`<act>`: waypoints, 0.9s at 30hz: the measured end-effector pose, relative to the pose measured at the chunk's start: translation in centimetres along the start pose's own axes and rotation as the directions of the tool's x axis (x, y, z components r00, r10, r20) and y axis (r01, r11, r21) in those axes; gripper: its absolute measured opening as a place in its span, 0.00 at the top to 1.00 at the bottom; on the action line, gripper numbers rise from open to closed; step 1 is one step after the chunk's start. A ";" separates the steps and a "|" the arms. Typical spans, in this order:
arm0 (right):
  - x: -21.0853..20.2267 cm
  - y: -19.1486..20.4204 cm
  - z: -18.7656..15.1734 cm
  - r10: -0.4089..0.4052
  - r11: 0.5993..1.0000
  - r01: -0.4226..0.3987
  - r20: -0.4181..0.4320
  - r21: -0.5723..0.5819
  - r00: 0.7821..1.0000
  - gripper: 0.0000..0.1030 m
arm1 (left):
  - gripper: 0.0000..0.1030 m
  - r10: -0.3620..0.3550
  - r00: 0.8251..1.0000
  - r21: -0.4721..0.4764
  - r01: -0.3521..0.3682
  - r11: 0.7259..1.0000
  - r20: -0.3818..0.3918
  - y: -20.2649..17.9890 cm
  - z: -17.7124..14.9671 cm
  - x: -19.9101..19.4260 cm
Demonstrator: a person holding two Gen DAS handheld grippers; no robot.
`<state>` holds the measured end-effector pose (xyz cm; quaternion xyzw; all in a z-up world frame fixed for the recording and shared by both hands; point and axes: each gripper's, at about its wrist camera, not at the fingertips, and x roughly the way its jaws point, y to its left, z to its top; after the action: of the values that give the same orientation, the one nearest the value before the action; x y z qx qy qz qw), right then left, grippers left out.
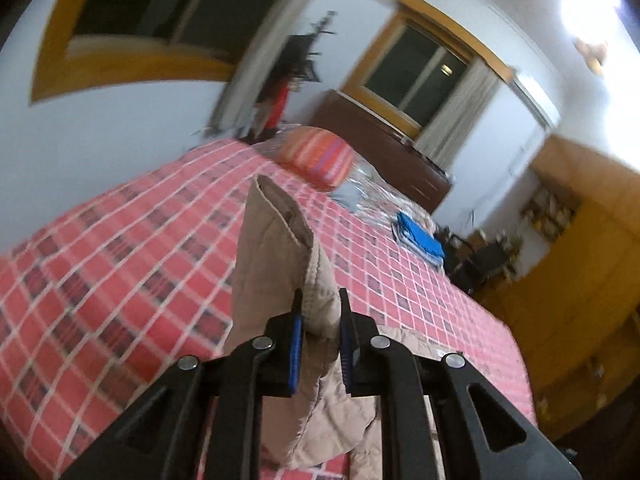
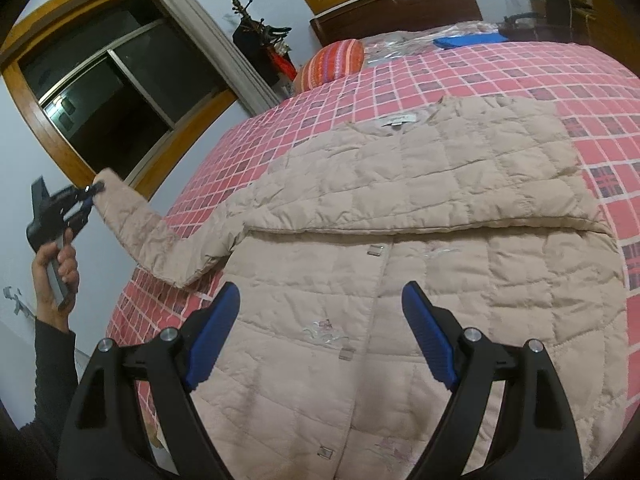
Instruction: Fold large clothes
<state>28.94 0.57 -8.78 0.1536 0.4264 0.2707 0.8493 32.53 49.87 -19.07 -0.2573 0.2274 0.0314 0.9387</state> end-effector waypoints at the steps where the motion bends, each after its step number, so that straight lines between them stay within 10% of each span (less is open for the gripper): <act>1: -0.2 -0.1 0.0 -0.001 1.000 0.001 0.002 0.001 1.000 0.19 | 0.85 -0.010 1.000 0.018 0.010 1.000 -0.013 -1.1 -0.1 0.6; 11: -0.8 -1.6 0.1 -0.016 0.999 0.016 0.011 0.041 1.000 0.19 | 0.85 -0.091 0.982 0.133 0.114 0.984 -0.167 -9.5 -3.5 7.7; 27: 1.1 -3.2 3.5 0.084 0.985 -0.075 -0.052 0.152 0.995 0.17 | 0.85 -0.057 0.894 0.261 0.190 0.946 -0.445 -15.7 -14.2 18.2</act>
<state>33.36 -1.51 -8.96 0.2260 0.4636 0.2760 0.8111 45.76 28.12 -30.62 -0.1276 0.4147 -0.1215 0.8927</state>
